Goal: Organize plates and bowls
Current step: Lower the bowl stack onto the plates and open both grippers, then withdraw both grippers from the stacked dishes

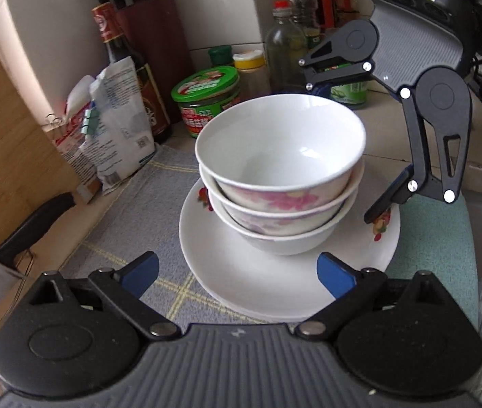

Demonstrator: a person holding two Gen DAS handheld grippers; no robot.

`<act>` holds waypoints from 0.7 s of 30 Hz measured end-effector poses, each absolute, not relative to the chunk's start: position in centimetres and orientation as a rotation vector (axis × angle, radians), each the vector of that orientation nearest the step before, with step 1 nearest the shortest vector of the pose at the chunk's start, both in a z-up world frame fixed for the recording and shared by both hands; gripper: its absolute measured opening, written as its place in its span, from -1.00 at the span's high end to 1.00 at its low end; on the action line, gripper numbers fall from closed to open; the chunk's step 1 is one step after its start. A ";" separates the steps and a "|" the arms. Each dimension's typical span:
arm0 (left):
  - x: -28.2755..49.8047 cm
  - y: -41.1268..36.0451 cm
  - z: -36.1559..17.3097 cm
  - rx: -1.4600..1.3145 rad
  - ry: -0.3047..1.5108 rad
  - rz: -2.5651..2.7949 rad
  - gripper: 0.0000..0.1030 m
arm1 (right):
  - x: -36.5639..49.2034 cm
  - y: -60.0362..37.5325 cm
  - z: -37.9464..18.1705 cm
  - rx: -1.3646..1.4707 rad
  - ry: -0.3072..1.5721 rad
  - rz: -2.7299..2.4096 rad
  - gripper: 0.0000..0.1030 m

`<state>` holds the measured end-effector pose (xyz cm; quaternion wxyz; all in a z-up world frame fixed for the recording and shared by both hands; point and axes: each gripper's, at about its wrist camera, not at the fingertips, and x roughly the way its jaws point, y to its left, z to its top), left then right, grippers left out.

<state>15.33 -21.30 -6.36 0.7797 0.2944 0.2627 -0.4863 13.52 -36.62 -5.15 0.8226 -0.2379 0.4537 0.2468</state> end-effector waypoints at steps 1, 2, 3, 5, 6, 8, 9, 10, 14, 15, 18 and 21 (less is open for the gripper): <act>14.9 -20.7 -6.1 0.615 0.557 -1.033 -0.93 | 13.3 -36.6 -5.0 -0.508 0.965 0.518 -1.00; 14.4 -20.1 -5.9 0.595 0.545 -1.016 -0.95 | 13.1 -36.6 -4.9 -0.506 0.965 0.500 -1.00; 14.0 -19.5 -5.7 0.577 0.536 -1.006 -0.98 | 12.9 -36.4 -4.7 -0.499 0.968 0.464 -1.00; 13.2 -18.2 -5.5 0.538 0.512 -0.989 -0.98 | 12.4 -35.9 -4.6 -0.487 0.984 0.365 -1.00; 12.8 -17.7 -5.4 0.527 0.501 -0.971 -0.99 | 12.1 -35.6 -4.6 -0.481 0.993 0.321 -1.00; 11.8 -16.8 -5.3 0.516 0.478 -0.907 -0.99 | 11.3 -34.9 -4.4 -0.455 1.011 0.233 -1.00; 11.5 -16.4 -5.2 0.513 0.471 -0.876 -0.99 | 10.8 -34.5 -4.3 -0.426 1.024 0.185 -1.00; 11.0 -16.1 -5.2 0.517 0.468 -0.832 -0.99 | 10.4 -34.1 -4.1 -0.395 1.034 0.155 -1.00; 10.1 -14.8 -4.8 0.496 0.540 -0.640 -0.99 | 8.5 -31.3 -3.6 -0.281 1.073 -0.073 -1.00; 10.0 -14.4 -4.5 0.466 0.555 -0.621 -0.99 | 8.1 -30.5 -3.4 -0.261 1.079 -0.129 -1.00; 9.4 -12.2 -3.1 0.345 0.613 -0.590 -0.99 | 6.3 -28.4 -2.6 -0.184 1.055 -0.246 -1.00; 8.5 -10.8 -2.1 0.285 0.661 -0.564 -0.99 | 4.4 -27.2 -1.4 -0.060 1.000 -0.332 -1.00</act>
